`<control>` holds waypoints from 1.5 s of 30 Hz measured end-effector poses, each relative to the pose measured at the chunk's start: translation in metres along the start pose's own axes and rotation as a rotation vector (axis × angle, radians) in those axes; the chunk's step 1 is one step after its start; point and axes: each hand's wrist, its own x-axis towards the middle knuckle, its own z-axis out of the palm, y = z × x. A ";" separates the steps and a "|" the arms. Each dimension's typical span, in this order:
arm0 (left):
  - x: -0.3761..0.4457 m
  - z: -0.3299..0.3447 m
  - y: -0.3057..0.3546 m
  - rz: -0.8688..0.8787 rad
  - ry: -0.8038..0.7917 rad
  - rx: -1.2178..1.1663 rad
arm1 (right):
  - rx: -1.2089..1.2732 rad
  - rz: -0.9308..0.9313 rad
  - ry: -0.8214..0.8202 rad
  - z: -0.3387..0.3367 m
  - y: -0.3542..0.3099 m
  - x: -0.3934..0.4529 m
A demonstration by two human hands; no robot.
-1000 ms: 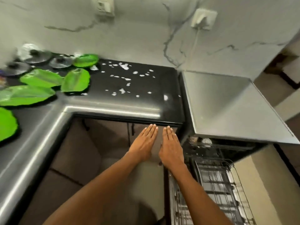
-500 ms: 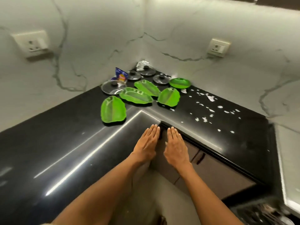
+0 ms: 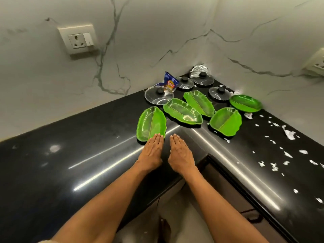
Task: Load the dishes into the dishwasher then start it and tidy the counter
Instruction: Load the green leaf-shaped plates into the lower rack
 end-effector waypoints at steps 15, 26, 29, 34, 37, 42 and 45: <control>0.050 -0.011 -0.059 -0.261 -0.090 -0.119 | -0.063 -0.308 -0.160 0.019 -0.003 0.106; 0.029 -0.029 -0.107 -0.425 -0.119 -0.181 | 0.183 -0.449 -0.283 0.012 -0.074 0.104; 0.020 -0.031 -0.108 -0.481 -0.084 -0.243 | 0.225 -0.418 -0.281 0.015 -0.077 0.112; 0.007 -0.019 -0.104 -0.454 -0.109 -0.197 | -0.002 -0.412 -0.234 0.015 -0.037 0.137; 0.005 -0.013 -0.097 -0.436 -0.138 -0.112 | -0.110 -0.438 -0.254 0.017 -0.019 0.145; 0.006 -0.006 -0.085 -0.428 -0.116 -0.036 | -0.135 -0.474 -0.134 0.025 -0.023 0.138; 0.003 -0.002 -0.079 -0.427 -0.098 -0.030 | -0.091 -0.562 -0.073 0.035 -0.021 0.126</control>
